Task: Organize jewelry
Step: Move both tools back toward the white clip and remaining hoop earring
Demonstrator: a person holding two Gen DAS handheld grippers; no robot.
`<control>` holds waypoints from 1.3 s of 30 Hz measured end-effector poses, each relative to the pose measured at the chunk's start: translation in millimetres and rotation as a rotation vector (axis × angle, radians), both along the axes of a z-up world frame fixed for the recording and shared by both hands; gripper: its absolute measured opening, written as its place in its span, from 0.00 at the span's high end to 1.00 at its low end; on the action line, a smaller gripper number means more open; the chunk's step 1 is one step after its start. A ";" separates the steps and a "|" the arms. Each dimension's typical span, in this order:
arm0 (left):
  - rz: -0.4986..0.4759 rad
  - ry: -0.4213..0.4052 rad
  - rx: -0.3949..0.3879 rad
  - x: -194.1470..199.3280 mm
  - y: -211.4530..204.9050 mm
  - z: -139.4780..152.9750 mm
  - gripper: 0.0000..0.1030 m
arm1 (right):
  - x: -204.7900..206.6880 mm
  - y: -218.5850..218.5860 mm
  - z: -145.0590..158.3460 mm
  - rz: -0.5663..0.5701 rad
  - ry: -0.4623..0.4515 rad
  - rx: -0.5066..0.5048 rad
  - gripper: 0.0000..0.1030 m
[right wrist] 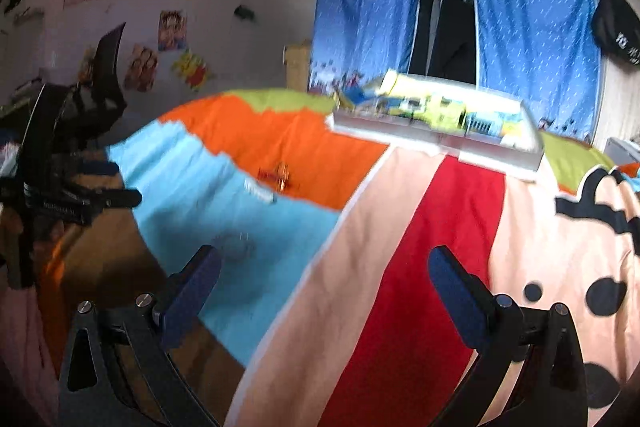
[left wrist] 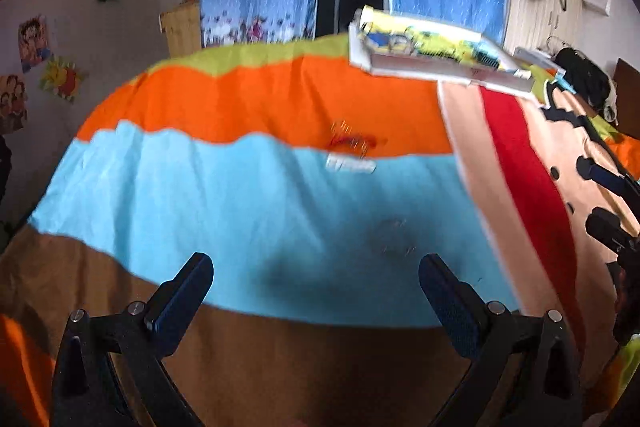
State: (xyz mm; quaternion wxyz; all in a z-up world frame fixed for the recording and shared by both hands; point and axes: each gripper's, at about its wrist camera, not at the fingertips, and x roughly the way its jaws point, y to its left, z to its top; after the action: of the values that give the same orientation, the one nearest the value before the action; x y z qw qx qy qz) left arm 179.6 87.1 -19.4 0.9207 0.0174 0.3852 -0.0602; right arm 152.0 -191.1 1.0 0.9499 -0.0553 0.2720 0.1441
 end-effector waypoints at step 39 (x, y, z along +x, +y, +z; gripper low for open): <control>-0.155 0.099 -0.051 70.2 -19.3 -44.4 0.00 | 100.8 8.0 -52.2 0.067 0.148 0.067 0.01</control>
State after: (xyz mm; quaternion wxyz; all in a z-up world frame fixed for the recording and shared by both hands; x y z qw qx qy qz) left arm 249.8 67.8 -63.8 0.8933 0.0209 0.4259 -0.1419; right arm 252.8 -183.0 -51.2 0.9231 -0.0219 0.3346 0.1884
